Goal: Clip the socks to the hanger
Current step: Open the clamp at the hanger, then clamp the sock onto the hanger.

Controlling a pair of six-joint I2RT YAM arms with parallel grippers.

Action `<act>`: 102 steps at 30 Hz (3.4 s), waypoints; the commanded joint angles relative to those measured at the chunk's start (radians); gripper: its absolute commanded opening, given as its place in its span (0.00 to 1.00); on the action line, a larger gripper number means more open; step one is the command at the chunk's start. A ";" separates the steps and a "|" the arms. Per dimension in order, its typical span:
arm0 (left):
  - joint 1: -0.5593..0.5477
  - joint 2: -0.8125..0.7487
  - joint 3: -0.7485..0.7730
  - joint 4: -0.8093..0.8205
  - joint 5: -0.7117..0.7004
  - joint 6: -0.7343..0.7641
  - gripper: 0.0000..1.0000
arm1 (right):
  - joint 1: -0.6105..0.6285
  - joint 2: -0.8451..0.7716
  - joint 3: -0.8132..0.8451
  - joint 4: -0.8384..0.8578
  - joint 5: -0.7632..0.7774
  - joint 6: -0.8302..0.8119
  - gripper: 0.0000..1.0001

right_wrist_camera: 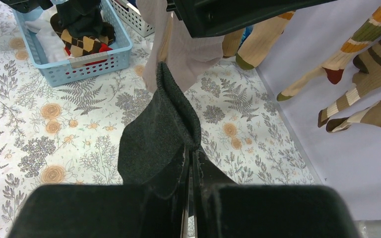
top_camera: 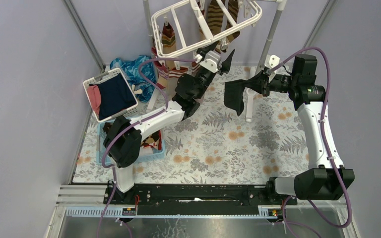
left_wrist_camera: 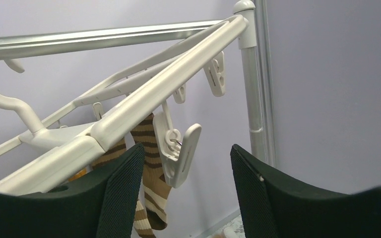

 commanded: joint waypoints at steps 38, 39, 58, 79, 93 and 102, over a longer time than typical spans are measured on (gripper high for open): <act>0.044 0.072 0.042 0.321 0.097 -0.194 0.54 | -0.003 -0.012 -0.013 -0.018 -0.051 -0.025 0.00; 0.044 0.071 0.039 0.321 0.099 -0.197 0.53 | -0.003 -0.012 -0.012 -0.018 -0.051 -0.025 0.00; 0.048 0.024 0.000 0.287 0.078 -0.250 0.16 | -0.004 -0.001 0.004 0.029 -0.061 0.021 0.00; 0.117 -0.055 -0.052 0.210 0.059 -0.745 0.00 | 0.018 0.236 0.072 1.012 -0.199 1.079 0.00; 0.141 -0.059 -0.061 0.219 0.083 -0.852 0.00 | 0.112 0.312 0.184 1.088 -0.187 1.248 0.00; 0.148 -0.061 -0.061 0.236 0.100 -0.881 0.00 | 0.150 0.316 0.284 0.546 -0.110 0.803 0.00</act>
